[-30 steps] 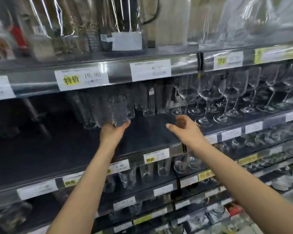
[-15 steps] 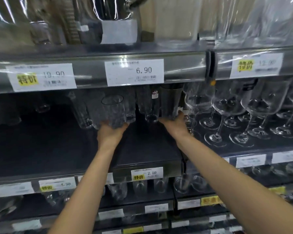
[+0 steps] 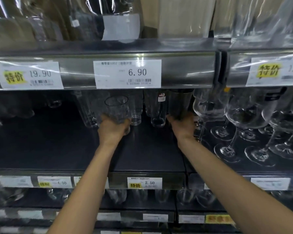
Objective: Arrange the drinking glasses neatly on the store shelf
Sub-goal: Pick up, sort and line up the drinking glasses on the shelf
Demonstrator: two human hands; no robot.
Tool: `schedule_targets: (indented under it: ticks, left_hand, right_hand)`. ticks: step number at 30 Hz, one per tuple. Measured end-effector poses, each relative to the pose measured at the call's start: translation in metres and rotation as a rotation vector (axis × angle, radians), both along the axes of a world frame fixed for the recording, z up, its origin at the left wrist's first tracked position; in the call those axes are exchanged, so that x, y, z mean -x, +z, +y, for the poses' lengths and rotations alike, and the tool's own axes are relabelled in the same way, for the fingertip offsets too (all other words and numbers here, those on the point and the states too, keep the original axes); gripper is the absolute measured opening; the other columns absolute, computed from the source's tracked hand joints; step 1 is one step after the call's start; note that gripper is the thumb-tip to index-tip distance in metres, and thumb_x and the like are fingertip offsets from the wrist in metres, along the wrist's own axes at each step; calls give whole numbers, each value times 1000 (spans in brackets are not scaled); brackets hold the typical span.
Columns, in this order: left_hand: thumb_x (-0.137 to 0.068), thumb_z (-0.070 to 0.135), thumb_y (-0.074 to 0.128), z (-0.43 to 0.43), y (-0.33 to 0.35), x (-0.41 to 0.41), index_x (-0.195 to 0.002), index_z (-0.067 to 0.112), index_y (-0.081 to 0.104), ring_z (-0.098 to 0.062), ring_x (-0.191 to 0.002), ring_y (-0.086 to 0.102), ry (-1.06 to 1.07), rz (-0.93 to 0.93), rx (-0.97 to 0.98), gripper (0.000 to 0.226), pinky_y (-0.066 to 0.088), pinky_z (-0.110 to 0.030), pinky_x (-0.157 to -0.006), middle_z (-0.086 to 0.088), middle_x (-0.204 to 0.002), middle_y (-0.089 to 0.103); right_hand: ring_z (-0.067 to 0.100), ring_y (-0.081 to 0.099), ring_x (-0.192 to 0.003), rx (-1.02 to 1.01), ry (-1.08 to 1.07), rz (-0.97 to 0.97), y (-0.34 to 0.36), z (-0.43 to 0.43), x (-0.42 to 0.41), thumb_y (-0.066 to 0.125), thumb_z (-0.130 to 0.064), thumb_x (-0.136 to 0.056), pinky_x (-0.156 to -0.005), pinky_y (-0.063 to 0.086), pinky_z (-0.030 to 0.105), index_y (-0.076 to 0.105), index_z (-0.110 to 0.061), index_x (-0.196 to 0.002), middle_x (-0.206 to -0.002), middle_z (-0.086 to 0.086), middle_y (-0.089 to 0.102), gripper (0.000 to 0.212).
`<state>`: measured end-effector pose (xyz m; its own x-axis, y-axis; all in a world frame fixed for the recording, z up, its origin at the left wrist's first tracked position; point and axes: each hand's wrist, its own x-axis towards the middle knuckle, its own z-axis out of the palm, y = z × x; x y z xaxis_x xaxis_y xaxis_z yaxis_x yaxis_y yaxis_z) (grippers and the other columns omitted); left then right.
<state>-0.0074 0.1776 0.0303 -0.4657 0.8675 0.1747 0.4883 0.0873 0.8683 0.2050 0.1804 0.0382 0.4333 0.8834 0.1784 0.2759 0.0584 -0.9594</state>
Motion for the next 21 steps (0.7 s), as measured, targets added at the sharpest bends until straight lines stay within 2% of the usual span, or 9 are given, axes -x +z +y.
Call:
schedule_targets:
  ticks: [2,5,7,9,11,13,15,18,21]
  left_hand:
    - [-77,39,79,-1,0,0,-125,8,48,-14,-93,58,-8,2,8,64,39,-20,-73,3,-103,59]
    - [-73,40,82,-1,-4,4,-125,10,46,-13,-98,59,-44,-19,20,70,43,-12,-68,5,-109,61]
    - [-66,44,83,-5,-4,4,-126,14,43,-15,-106,61,-76,-27,12,77,46,-18,-81,3,-117,62]
    - [-59,46,83,-12,-2,4,-123,19,40,-16,-107,63,-101,-47,18,81,49,-26,-90,4,-117,64]
    - [-63,38,86,-19,1,3,-120,21,38,-9,-95,65,-139,-67,25,76,53,-20,-77,9,-106,65]
    - [-64,37,87,-25,1,3,-121,18,45,-1,-90,65,-192,-56,54,73,52,-14,-71,13,-100,66]
    - [-55,47,87,-31,1,8,-121,22,58,-2,-96,68,-231,-23,84,76,56,-24,-86,14,-103,72]
    - [-63,28,85,-48,4,8,-103,19,72,-10,-94,72,-247,-31,51,43,57,-35,-90,6,-95,77]
    - [-68,5,78,-68,8,0,-96,7,71,-17,-89,73,-222,-60,-31,29,59,-37,-82,-4,-89,77]
  right_hand:
    - [22,60,-119,0,16,3,-1,-1,-3,75,-17,-86,-92,43,19,62,-10,-128,-128,6,66,44]
    - [23,61,-117,22,56,60,1,-6,-5,74,-14,-85,-102,47,31,61,-15,-118,-125,6,67,36]
    - [23,65,-112,20,77,71,-2,-8,-5,77,-13,-81,-99,51,37,61,-19,-109,-117,5,70,33]
    - [22,66,-107,19,120,81,-5,-12,-6,79,-13,-78,-95,52,34,55,-20,-109,-112,3,69,40]
    - [17,61,-104,23,190,108,-7,-18,-8,79,-9,-78,-89,48,26,41,-20,-109,-112,-1,64,50]
    - [11,60,-101,20,247,121,-14,-23,-10,80,-7,-76,-87,47,20,39,-23,-106,-109,-5,63,53]
    - [12,65,-104,29,291,94,-19,-29,-8,85,-19,-67,-93,53,30,46,-21,-113,-113,-4,67,61]
    - [15,69,-99,51,407,62,-24,-35,-10,86,-35,-57,-85,58,38,57,-25,-114,-106,-5,71,65]
    - [1,67,-82,71,523,73,-24,-43,-13,86,-18,-71,-66,51,18,58,-23,-110,-97,-9,69,49]
